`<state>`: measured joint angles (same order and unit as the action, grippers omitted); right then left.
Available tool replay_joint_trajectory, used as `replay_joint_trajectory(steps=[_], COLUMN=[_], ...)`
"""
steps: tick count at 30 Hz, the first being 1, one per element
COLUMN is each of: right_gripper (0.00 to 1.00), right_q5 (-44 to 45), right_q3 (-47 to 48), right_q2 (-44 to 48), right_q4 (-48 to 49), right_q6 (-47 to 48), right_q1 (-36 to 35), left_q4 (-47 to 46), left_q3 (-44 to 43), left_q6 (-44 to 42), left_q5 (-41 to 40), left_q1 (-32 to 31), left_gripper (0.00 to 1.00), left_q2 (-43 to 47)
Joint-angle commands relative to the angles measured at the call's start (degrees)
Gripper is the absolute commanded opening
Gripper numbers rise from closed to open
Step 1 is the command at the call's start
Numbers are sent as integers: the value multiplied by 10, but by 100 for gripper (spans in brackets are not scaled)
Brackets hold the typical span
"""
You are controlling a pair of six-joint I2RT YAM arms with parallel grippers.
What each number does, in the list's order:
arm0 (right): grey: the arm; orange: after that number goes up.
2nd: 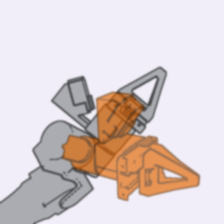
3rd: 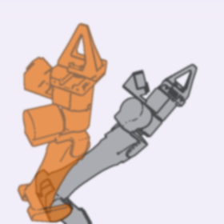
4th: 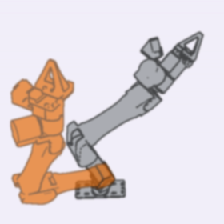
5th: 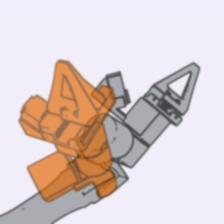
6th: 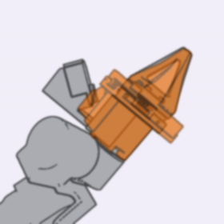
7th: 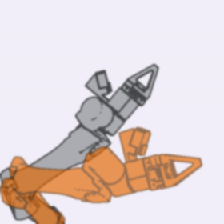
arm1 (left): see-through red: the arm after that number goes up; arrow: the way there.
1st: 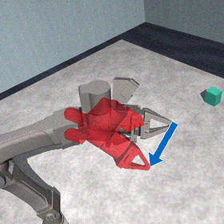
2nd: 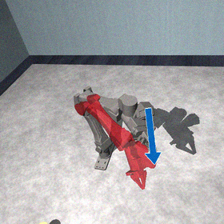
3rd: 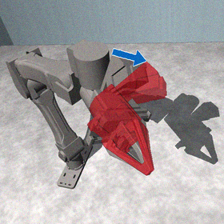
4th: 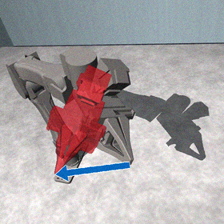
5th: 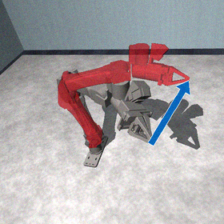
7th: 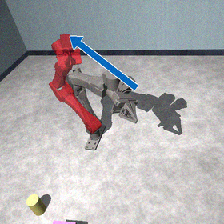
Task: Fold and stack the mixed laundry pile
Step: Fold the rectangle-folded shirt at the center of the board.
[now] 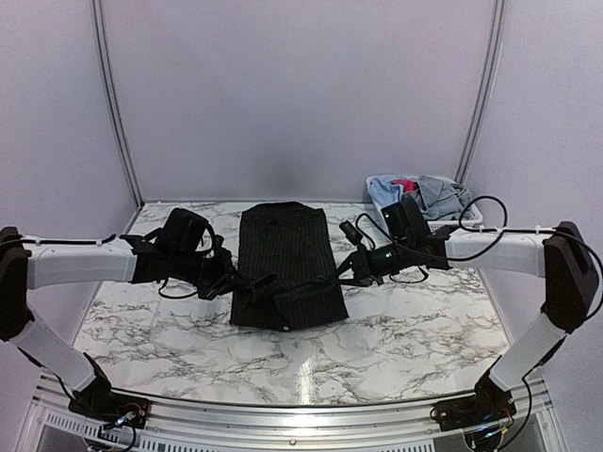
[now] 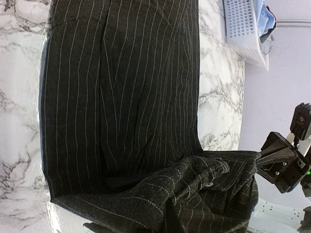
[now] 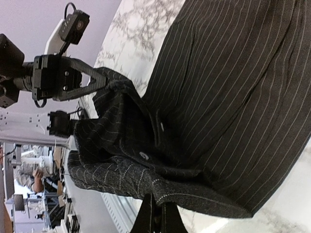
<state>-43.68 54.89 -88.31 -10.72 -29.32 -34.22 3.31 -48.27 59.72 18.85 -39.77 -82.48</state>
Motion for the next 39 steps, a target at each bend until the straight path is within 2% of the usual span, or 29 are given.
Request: replay_joint_trajectory(steps=[1, 12, 20, 26, 30, 39], right_gripper=[0, 0, 0, 0, 0, 0], right_q5=[9, 8, 9, 18, 35, 47], right_q3=[85, 273, 363, 387, 369, 349], right_q2=[-61, -259, -348, -384, -384, -405], right_q4=[8, 6, 7, -23, -49, -38], right_q6=[24, 37, 24, 37, 53, 60], right_q1=[34, 87, 105, 105, 105, 106], left_q4=[17, 24, 26, 35, 41, 42], left_q3=[-70, -246, -305, -329, -328, -317], left_q6=[-58, -104, -112, -117, -123, -132], left_q5=[51, 108, 133, 134, 133, 111], left_q1=[54, 145, 173, 179, 175, 174], left_gripper=[0, 0, 0, 0, 0, 0], left_q2=[-57, -236, -327, -361, -372, -398])
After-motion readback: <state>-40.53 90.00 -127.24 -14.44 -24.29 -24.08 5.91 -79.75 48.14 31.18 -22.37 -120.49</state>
